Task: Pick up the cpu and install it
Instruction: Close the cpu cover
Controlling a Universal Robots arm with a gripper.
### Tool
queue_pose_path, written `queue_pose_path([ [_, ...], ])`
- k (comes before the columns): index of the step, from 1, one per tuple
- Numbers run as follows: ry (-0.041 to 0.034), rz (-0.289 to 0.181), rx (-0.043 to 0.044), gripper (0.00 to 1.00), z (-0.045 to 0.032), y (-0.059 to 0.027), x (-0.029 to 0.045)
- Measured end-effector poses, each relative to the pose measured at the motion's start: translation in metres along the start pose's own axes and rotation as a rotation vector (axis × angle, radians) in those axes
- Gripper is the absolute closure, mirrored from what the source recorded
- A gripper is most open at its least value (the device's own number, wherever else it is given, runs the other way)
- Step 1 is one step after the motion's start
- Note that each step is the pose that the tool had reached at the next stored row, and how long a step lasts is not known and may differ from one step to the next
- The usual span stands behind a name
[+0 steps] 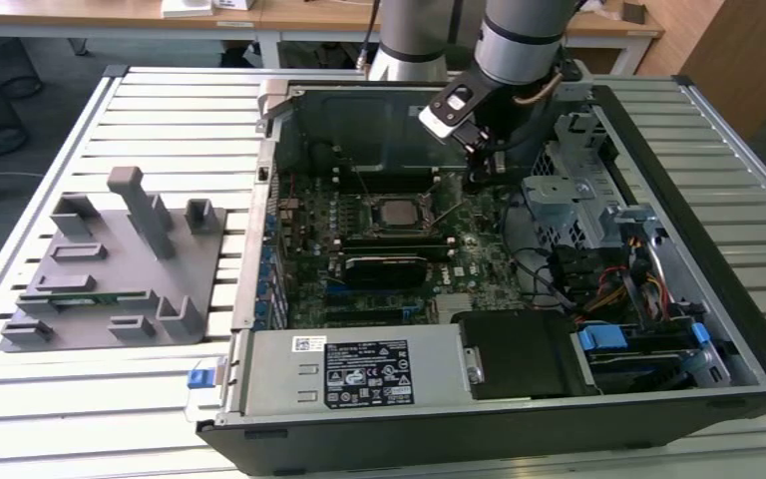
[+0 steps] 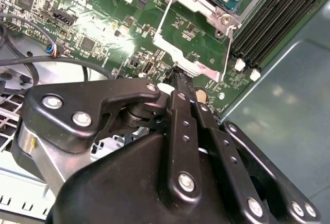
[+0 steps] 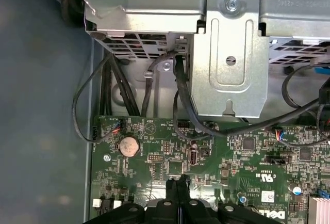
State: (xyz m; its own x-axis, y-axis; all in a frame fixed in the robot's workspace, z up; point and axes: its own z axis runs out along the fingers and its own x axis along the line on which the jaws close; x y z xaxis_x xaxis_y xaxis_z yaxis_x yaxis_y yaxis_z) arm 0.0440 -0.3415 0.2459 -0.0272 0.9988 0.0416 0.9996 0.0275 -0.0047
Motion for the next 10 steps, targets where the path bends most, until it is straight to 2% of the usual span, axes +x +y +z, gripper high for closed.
queue_pose_path([
  [10, 0.0, 0.0, 0.0, 0.89, 0.0004, -0.0097, 0.0003],
])
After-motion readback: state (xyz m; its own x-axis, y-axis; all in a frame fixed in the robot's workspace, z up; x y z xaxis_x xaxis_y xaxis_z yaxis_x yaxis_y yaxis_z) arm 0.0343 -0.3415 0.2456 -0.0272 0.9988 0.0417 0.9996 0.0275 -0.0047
